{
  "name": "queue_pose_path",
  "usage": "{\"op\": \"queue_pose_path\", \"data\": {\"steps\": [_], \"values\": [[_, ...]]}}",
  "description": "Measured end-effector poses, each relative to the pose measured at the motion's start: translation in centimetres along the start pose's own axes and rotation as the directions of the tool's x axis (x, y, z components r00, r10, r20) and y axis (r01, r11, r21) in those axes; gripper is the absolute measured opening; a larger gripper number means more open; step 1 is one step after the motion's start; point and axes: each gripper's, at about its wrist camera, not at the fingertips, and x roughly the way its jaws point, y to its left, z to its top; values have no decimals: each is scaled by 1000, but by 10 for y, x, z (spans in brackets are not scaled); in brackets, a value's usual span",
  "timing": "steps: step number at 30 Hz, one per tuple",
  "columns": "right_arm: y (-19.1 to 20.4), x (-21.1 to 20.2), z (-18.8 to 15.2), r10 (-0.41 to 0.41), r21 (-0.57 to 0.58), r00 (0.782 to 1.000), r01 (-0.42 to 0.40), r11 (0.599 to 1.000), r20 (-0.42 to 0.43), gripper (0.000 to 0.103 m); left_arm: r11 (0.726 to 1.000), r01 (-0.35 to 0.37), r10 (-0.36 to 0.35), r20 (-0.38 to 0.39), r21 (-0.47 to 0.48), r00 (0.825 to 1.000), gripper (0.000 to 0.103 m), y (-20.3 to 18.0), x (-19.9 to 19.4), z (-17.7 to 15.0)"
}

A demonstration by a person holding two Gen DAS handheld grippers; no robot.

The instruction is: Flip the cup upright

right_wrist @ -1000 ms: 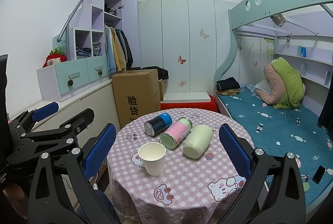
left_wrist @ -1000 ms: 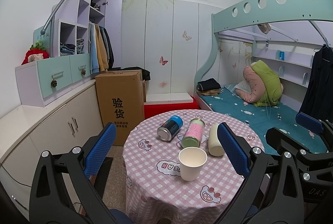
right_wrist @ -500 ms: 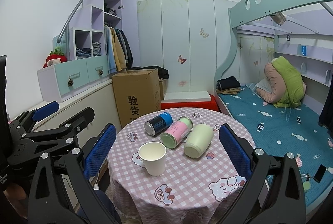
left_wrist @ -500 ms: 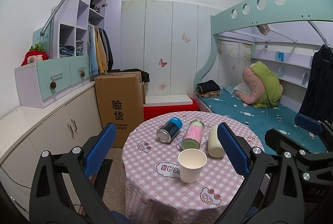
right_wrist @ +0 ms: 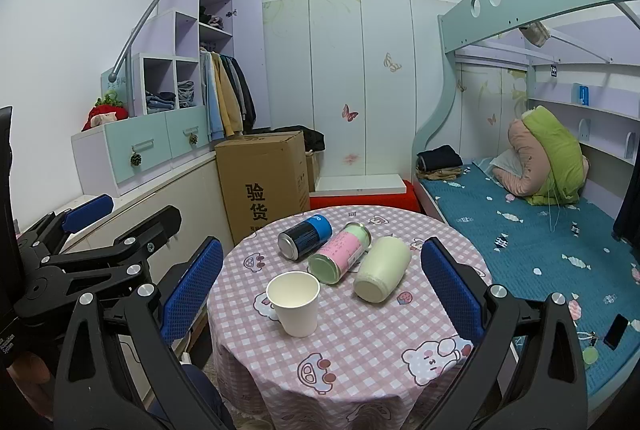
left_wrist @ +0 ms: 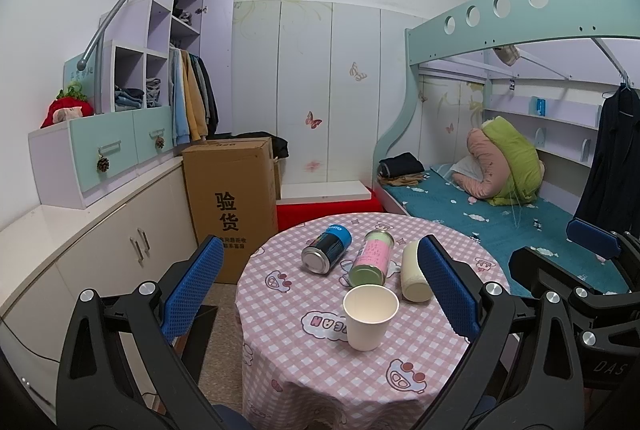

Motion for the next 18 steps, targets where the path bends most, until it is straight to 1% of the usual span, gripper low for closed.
{"op": "queue_pose_path", "data": {"steps": [18], "values": [[1, 2, -2, 0, 3, 1000, 0, 1000, -1, 96, 1000, 1, -1, 0, 0, 1000, 98, 1, 0, -1]]}}
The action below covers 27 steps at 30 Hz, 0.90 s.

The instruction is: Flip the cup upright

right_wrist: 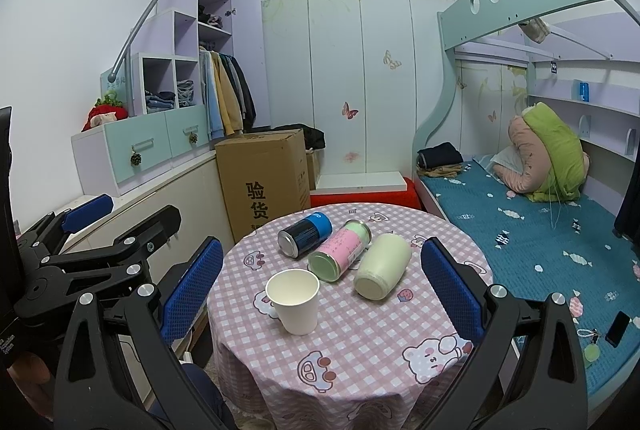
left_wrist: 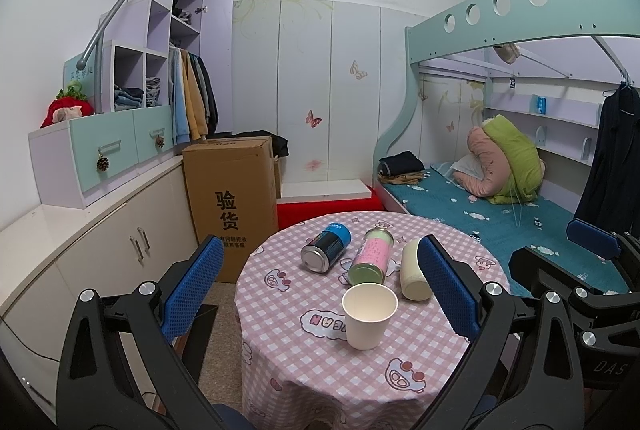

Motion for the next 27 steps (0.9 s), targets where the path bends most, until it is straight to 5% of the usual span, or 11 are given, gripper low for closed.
{"op": "queue_pose_path", "data": {"steps": [27], "values": [[-1, 0, -2, 2, 2, 1000, -2, 1000, -1, 96, 1000, 0, 0, 1, 1, 1000, 98, 0, 1, 0]]}}
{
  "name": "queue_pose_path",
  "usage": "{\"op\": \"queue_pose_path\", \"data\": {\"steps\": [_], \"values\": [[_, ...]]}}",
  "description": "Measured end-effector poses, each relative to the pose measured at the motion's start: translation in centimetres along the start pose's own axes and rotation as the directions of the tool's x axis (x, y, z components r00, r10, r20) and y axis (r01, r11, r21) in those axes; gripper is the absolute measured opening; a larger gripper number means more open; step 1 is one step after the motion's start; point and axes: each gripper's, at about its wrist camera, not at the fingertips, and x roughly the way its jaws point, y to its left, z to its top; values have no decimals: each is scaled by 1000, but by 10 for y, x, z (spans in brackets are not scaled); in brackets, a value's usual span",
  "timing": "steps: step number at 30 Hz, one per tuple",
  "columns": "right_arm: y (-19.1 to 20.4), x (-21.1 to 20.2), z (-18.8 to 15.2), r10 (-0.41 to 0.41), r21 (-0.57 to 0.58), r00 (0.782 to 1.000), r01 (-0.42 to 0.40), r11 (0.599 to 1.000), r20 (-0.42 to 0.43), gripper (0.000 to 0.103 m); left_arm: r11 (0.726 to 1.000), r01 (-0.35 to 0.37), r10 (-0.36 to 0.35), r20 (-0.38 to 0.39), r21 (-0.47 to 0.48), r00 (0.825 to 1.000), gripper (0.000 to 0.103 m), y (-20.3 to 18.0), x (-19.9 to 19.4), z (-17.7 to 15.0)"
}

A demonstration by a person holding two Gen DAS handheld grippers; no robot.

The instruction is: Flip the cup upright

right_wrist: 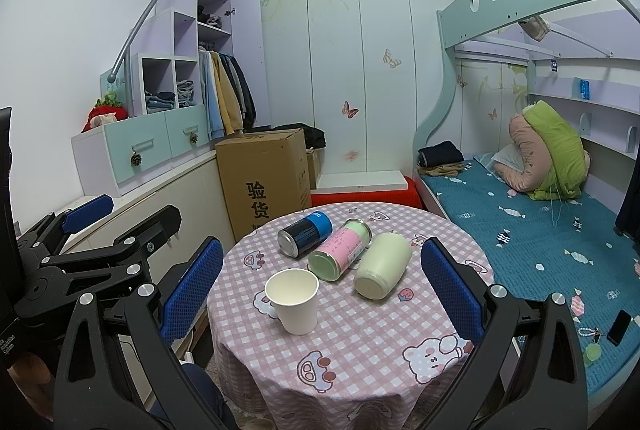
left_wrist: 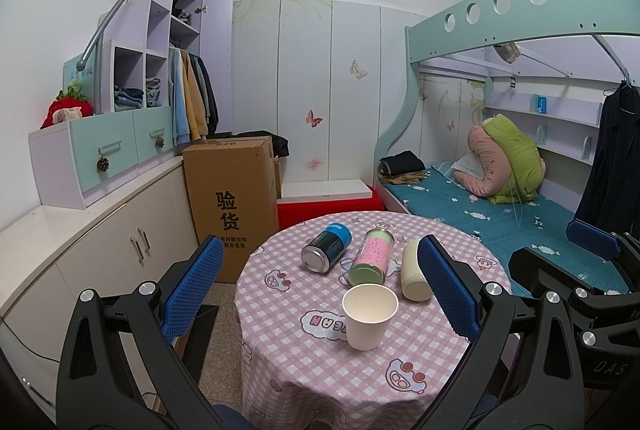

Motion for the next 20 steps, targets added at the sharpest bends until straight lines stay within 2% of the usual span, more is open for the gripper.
{"op": "queue_pose_path", "data": {"steps": [20], "values": [[0, 7, -4, -2, 7, 1000, 2, 1000, -14, 96, 1000, 7, -7, -14, 0, 1000, 98, 1, 10, -5]]}}
